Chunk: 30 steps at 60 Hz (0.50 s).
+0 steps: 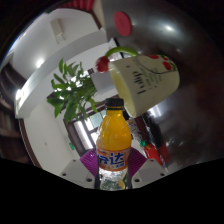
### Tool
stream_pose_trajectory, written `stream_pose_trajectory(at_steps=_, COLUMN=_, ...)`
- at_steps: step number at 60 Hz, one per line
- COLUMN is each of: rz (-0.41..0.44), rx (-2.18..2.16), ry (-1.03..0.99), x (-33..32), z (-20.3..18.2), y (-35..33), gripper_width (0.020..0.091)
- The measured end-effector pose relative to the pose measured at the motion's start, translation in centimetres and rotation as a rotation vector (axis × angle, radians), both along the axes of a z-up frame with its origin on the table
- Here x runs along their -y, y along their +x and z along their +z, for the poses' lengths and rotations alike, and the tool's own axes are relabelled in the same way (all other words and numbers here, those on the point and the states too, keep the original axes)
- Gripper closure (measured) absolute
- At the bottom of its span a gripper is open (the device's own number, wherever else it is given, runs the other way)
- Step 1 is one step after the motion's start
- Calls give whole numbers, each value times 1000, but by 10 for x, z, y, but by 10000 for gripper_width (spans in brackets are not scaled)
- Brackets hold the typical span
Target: Pour water
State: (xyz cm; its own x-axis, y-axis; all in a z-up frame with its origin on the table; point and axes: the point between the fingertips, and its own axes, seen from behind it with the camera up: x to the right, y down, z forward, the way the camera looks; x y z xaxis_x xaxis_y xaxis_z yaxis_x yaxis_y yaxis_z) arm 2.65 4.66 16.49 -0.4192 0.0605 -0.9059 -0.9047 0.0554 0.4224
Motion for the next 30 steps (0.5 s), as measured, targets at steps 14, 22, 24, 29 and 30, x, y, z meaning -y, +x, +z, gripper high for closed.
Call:
stream_pose_trajectory(at_steps=14, rz=87, rx=597, ry=-68, x=5, z=47, y=-9, gripper_width=736)
stream_pose_trajectory(at_steps=22, rz=50, rx=1032, ry=-78, x=1, z=101, y=9, gripper_width=737)
stream_pose_trajectory(at_steps=24, rz=28, rx=1142, ry=-83, x=2, z=111, y=11, gripper_width=729)
stream_pose_trajectory(at_steps=29, rz=-16, rx=1390, ry=-133, x=-2, z=139, y=35, gripper_width=729)
stream_pose_trajectory(at_steps=30, rz=-22, rx=1438, ry=-148, x=-2, z=143, y=40, gripper_width=728)
